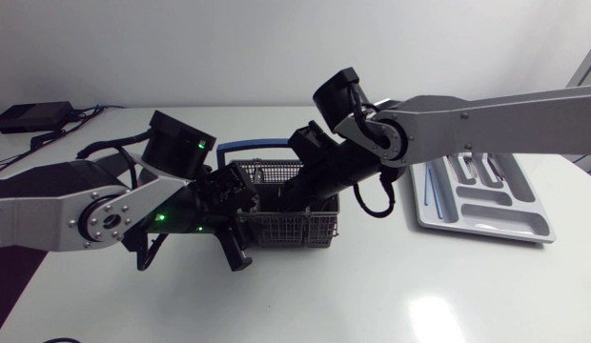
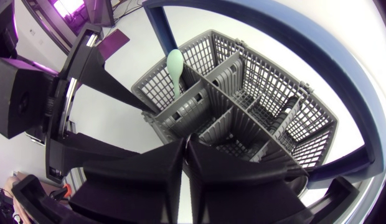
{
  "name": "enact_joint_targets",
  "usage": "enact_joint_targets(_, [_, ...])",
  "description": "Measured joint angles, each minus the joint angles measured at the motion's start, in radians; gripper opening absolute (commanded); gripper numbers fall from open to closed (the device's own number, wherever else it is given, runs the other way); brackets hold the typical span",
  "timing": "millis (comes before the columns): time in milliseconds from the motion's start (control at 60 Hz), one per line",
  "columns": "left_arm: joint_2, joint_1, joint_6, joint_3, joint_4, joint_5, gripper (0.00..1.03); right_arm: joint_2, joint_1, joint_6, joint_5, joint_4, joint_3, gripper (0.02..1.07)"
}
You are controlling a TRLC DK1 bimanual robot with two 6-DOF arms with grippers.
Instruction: Unload the cutlery basket into the drawer organizer.
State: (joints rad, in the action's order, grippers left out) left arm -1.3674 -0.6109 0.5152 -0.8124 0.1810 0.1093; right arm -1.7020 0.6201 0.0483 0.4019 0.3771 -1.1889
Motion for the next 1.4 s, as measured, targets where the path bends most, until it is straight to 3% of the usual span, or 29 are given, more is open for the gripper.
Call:
enact_joint_targets(317, [0.000, -0.020, 0.000, 0.002, -0.019, 0.003, 0.60, 0.079, -0.021, -0.001, 0.058, -0.012, 0.034, 0.08])
enact_joint_targets(533, [0.000, -0.039, 0.000, 0.002, -0.022, 0.003, 0.60, 0.152, -0.089, -0.024, 0.190, -0.005, 0.042, 0.08])
enact_joint_targets(983, [0.000, -0.072, -0.015, 0.002, -0.022, -0.013, 0.60, 0.326, -0.260, -0.048, 0.439, 0.266, 0.032, 0.08])
enact_joint_targets(1167, [0.000, -0.074, -0.018, 0.002, -0.022, -0.013, 0.60, 0.414, -0.331, -0.014, 0.438, 0.422, 0.010, 0.08])
enact_joint_targets(1400, [-0.001, -0.090, -0.063, -0.026, 0.033, -0.016, 0.60, 0.509, -0.507, 0.128, 0.279, 0.599, 0.008, 0.08])
